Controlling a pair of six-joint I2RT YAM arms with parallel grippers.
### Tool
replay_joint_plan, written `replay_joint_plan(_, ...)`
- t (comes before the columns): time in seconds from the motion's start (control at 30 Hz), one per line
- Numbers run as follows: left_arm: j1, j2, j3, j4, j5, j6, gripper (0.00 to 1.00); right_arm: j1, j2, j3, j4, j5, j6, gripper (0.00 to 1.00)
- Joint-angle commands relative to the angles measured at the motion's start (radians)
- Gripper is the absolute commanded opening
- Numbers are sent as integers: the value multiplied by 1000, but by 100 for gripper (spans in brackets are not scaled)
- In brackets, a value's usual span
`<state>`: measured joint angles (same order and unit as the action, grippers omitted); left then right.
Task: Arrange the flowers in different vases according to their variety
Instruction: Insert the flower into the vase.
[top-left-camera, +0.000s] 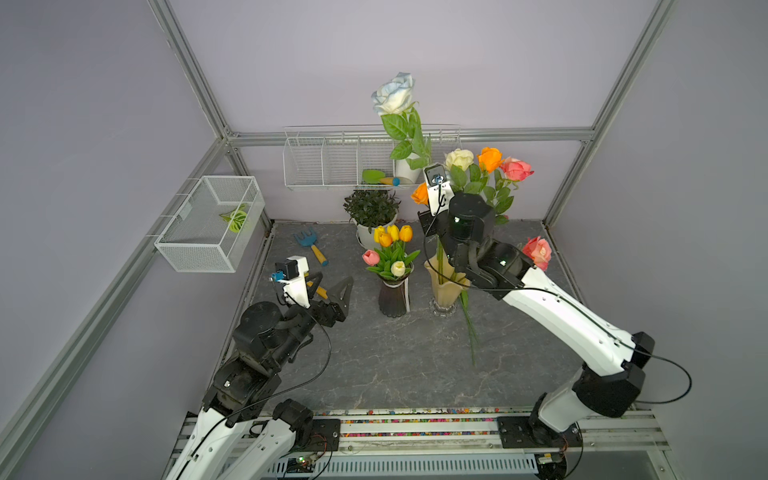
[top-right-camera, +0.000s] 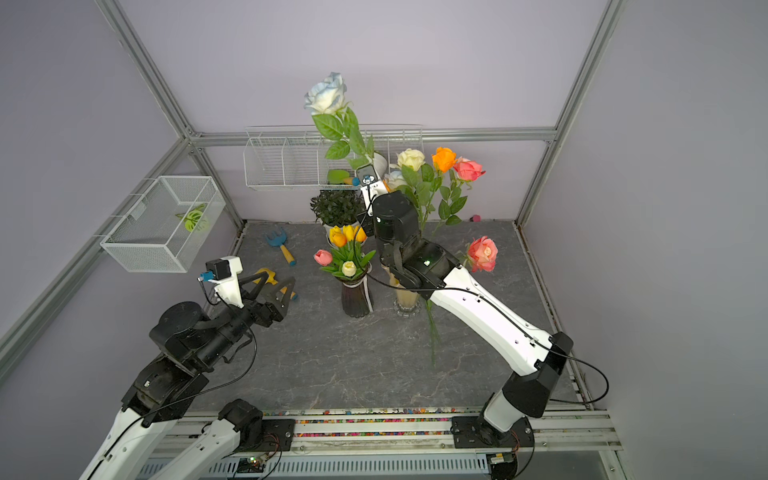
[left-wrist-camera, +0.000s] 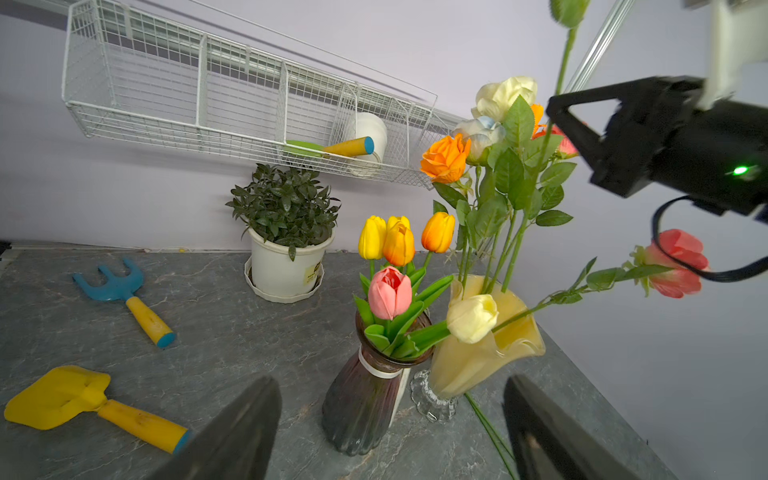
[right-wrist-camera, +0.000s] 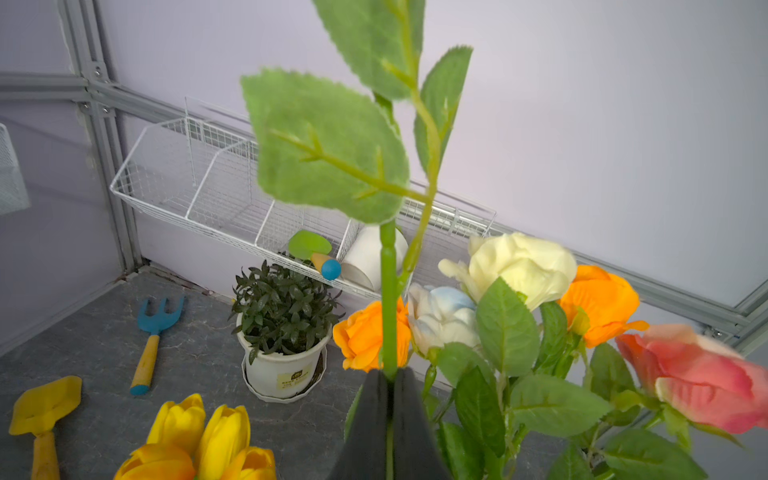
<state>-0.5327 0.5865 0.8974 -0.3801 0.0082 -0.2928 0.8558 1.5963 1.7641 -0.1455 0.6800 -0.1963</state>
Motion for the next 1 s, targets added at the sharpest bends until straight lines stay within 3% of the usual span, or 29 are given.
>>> replay_joint_plan(0.0, -8, -6, -5, 7, -9, 26, 88, -14, 1, -89, 159, 33, 0, 0)
replay_joint_plan(0.37, -7, -4, 6, -27, -52, 72, 89, -50, -57, -269, 268, 81, 18, 0)
replay_joint_plan(0.67, -7, 35, 22, -32, -55, 76, 90, -50, -139, -422, 129, 59, 170, 0)
replay_joint_plan(0.7, -7, 43, 29, -35, -55, 76, 90, -51, -148, -434, 110, 53, 184, 5)
replay_joint_plan(0.8, -7, 79, 61, -52, -57, 75, 91, -50, -177, -443, 24, 23, 218, 37)
replay_joint_plan(0.9, -8, 119, 97, -74, -57, 72, 91, -49, -205, -441, -60, 1, 252, 54)
replay_joint_plan(0.97, -7, 138, 112, -81, -53, 68, 91, -47, -222, -439, -106, -13, 270, 58)
